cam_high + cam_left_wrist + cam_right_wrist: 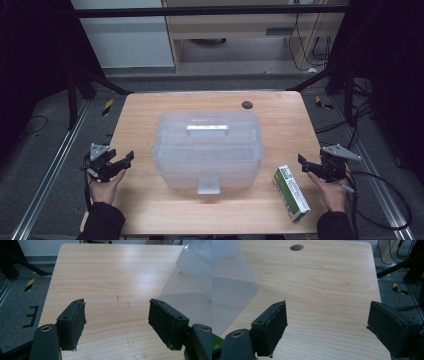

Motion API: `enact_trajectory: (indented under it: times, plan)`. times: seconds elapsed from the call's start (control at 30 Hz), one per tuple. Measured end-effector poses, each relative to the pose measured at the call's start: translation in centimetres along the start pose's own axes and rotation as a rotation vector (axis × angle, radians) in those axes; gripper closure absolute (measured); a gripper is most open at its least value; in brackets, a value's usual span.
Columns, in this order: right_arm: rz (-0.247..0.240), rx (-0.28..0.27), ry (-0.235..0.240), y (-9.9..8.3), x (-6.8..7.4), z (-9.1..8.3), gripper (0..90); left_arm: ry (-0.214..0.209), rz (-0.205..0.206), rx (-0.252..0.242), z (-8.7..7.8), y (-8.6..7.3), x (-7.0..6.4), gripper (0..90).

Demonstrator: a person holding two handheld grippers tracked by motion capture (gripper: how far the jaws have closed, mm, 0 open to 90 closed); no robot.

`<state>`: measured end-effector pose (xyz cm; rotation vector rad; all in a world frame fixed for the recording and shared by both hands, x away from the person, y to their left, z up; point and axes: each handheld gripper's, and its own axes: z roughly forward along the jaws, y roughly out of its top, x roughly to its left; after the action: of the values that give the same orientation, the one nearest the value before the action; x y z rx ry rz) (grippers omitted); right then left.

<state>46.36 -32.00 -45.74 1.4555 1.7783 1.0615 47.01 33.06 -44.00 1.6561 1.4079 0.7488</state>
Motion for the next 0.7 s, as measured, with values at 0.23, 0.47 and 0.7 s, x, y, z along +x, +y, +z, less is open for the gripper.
enact_trajectory:
  times: [0.23, 0.47, 0.7]
  plan:
    - [-0.088, -0.032, 0.02, 0.4, 1.1, -0.2, 16.4, -0.033, 0.049, -0.006, -1.2, 1.1, -0.5, 32.1]
    - [-0.096, -0.038, 0.057, 1.3, 2.0, -0.8, 17.8, -0.045, 0.094, 0.011, -1.9, 1.9, -1.0, 32.4]
    - [-0.125, -0.037, 0.076, 1.9, 2.6, -1.3, 17.8, -0.061, 0.126, 0.007, -2.7, 2.9, -0.9, 31.5]
